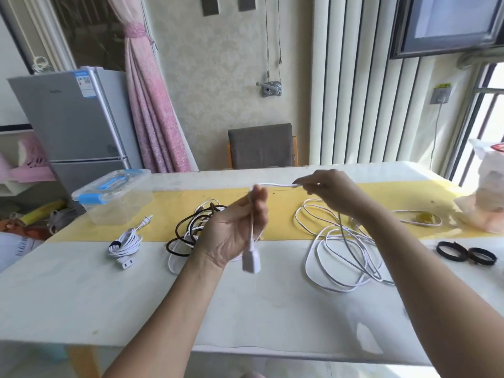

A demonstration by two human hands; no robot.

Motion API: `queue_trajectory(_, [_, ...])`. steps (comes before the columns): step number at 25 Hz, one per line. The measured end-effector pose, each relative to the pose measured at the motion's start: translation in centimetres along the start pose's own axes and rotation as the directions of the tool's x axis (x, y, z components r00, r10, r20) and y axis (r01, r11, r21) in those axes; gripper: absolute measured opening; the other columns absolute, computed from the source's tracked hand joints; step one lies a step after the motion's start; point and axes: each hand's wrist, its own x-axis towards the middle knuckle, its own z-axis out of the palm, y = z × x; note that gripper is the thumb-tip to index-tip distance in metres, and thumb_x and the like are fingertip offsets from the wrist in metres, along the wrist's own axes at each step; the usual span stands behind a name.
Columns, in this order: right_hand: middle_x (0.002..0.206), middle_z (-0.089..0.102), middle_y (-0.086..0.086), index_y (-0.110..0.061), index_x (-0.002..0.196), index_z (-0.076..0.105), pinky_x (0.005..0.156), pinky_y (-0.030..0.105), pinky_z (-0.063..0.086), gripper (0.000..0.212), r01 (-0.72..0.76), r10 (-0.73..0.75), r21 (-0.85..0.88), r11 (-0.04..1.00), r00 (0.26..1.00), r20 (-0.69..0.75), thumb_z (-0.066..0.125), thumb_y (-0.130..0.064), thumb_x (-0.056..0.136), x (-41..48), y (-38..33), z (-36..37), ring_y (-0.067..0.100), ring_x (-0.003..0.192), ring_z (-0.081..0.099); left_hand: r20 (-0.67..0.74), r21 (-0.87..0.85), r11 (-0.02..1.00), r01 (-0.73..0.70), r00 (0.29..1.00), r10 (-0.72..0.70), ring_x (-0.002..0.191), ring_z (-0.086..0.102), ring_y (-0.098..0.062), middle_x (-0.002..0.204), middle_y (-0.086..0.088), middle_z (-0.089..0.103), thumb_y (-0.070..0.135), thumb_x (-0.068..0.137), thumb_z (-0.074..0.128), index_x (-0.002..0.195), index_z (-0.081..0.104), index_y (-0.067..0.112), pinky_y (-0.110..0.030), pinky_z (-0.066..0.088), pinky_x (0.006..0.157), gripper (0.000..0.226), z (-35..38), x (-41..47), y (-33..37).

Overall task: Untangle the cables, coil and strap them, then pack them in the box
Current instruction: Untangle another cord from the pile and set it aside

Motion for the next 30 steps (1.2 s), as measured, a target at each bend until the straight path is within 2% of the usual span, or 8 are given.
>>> queue_trajectory(2, [0.076, 0.064, -0.002, -0.025, 0.108, 0.072, 0.068, 0.015, 0.04, 0.031, 0.009, -0.001, -0.062, 0.998, 0.992, 0.129, 0.052, -0.006, 0.094, 0.2, 0.2, 2.0, 0.017, 0.076, 0.06, 0.033, -0.188, 0.978, -0.093, 0.994, 0.1, 0.079, 0.059, -0.027, 0.113, -0.022, 0.062, -0.02, 0.086, 0.029, 0.111, 0.058, -0.012, -0.033, 0.046, 0.076, 0.039, -0.3, 0.9, 0.6])
queue_trajectory(5, [0.079, 0.066, -0.002, -0.026, 0.113, 0.07, 0.071, 0.026, 0.045, 0.031, -0.029, 0.056, -0.118, 0.993, 0.97, 0.235, 0.049, -0.01, 0.096, 0.0, 0.6, 3.8, 0.02, 0.08, 0.061, -0.013, -0.273, 0.952, -0.138, 0.99, 0.14, 0.048, 0.03, -0.01, 0.081, -0.008, 0.061, -0.007, 0.089, 0.045, 0.106, 0.059, -0.005, -0.023, 0.026, 0.044, 0.022, 0.1, 1.7, 0.9])
queue_trajectory(9, [0.081, 0.065, -0.002, -0.027, 0.117, 0.068, 0.065, 0.024, 0.044, 0.03, 0.001, 0.052, -0.165, 0.986, 0.948, 0.313, 0.05, -0.014, 0.097, -0.2, 0.3, 5.1, 0.018, 0.077, 0.06, -0.358, 0.302, 0.877, -0.374, 0.808, 0.468, 0.036, 0.022, -0.002, 0.061, 0.008, 0.045, 0.02, 0.102, 0.033, 0.105, 0.06, 0.01, -0.016, 0.015, 0.035, 0.029, -0.9, 4.0, 0.5])
queue_trajectory(14, [0.099, 0.068, 0.005, -0.025, 0.125, 0.063, 0.068, 0.025, 0.04, 0.031, 0.101, 0.031, -0.284, 0.954, 0.904, 0.426, 0.056, -0.019, 0.095, -0.1, -1.3, 6.5, 0.021, 0.079, 0.056, -0.272, 0.782, 0.553, -0.286, 0.642, 0.717, 0.058, 0.054, -0.002, 0.084, 0.001, 0.067, 0.015, 0.105, 0.032, 0.106, 0.061, 0.01, -0.013, 0.044, 0.054, 0.03, -2.2, 7.3, -0.7])
queue_trajectory(19, [0.084, 0.07, 0.014, -0.011, 0.111, 0.069, 0.066, 0.025, 0.045, 0.023, 0.104, -0.034, -0.144, 0.984, 0.906, 0.422, 0.058, -0.012, 0.091, -0.6, -0.7, 7.7, 0.015, 0.065, 0.055, -0.12, 0.947, 0.287, -0.148, 0.663, 0.739, 0.078, 0.067, -0.005, 0.09, -0.004, 0.067, 0.012, 0.105, 0.029, 0.106, 0.058, 0.013, -0.02, 0.051, 0.078, 0.029, -4.4, 8.4, -1.3])
queue_trajectory(23, [0.057, 0.061, 0.0, -0.015, 0.089, 0.077, 0.048, 0.01, 0.031, 0.01, -0.008, -0.034, 0.104, 0.995, 0.915, 0.402, 0.069, -0.019, 0.086, -0.7, 0.0, 7.3, 0.004, 0.046, 0.044, -0.119, 0.992, 0.037, 0.121, 0.793, 0.597, 0.057, 0.064, -0.017, 0.077, -0.001, 0.066, 0.026, 0.105, 0.031, 0.102, 0.059, 0.019, -0.034, 0.052, 0.053, 0.029, -5.5, 7.1, -2.4])
queue_trajectory(27, [0.054, 0.043, -0.004, -0.024, 0.08, 0.076, 0.049, 0.014, 0.027, 0.012, -0.085, -0.023, 0.187, 0.979, 0.859, 0.511, 0.069, -0.032, 0.086, -0.9, 0.8, 4.7, 0.007, 0.047, 0.033, -0.227, 0.969, -0.009, 0.246, 0.906, 0.358, 0.043, 0.048, -0.014, 0.054, 0.004, 0.06, 0.028, 0.104, 0.034, 0.091, 0.061, 0.02, -0.022, 0.035, 0.045, 0.031, -5.9, 6.8, -2.6])
queue_trajectory(30, [0.054, 0.041, -0.008, -0.029, 0.079, 0.075, 0.052, 0.024, 0.027, 0.013, -0.122, 0.037, 0.146, 0.982, 0.874, 0.485, 0.067, -0.035, 0.086, -1.1, 2.3, 2.3, 0.012, 0.055, 0.033, -0.324, 0.946, 0.074, 0.316, 0.933, 0.155, 0.037, 0.036, -0.008, 0.039, 0.002, 0.048, 0.025, 0.104, 0.032, 0.082, 0.064, 0.015, -0.023, 0.027, 0.045, 0.04, -5.6, 6.6, -2.8])
